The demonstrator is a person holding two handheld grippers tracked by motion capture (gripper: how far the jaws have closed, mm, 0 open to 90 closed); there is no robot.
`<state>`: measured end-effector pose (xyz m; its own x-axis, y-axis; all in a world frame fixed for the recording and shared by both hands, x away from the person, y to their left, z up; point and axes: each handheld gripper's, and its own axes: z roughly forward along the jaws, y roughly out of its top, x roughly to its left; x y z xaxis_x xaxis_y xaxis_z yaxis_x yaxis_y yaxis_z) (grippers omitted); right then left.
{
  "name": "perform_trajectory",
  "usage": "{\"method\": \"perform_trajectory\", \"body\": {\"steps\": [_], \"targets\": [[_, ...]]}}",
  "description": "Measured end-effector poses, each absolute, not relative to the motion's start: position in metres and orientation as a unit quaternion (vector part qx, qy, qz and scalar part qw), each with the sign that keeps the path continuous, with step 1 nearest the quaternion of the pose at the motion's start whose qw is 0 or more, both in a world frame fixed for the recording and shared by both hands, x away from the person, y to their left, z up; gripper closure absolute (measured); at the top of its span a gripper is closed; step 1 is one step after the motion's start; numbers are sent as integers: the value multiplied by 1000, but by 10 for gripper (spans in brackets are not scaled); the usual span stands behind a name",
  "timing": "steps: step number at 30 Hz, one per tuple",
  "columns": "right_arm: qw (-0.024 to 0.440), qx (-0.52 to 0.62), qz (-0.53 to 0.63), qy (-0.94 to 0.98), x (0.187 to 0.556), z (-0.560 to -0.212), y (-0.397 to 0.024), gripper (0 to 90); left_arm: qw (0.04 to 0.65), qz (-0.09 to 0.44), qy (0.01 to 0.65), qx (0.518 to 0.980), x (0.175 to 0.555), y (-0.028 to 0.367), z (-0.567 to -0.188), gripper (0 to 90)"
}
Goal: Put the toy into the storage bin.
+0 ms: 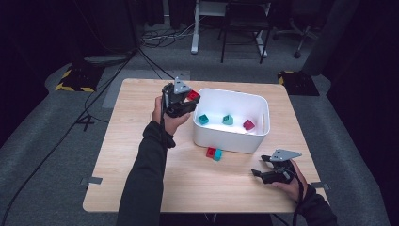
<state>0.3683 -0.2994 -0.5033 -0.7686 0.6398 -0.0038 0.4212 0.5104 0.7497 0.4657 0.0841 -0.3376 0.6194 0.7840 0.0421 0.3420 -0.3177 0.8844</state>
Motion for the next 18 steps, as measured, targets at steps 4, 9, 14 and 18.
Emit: {"method": "perform_trajectory", "body": {"steps": [4, 9, 14, 18], "targets": [[141, 309, 386, 857, 368, -503, -299, 236, 462, 238, 349, 780, 465, 67, -335, 589], [142, 308, 386, 858, 368, -503, -299, 236, 460, 232, 331, 790, 464, 50, -335, 589], [142, 308, 386, 858, 368, -503, -299, 236, 454, 232, 323, 797, 464, 37, -338, 589], [142, 308, 386, 858, 368, -503, -299, 236, 455, 223, 321, 800, 464, 29, -340, 589]]}}
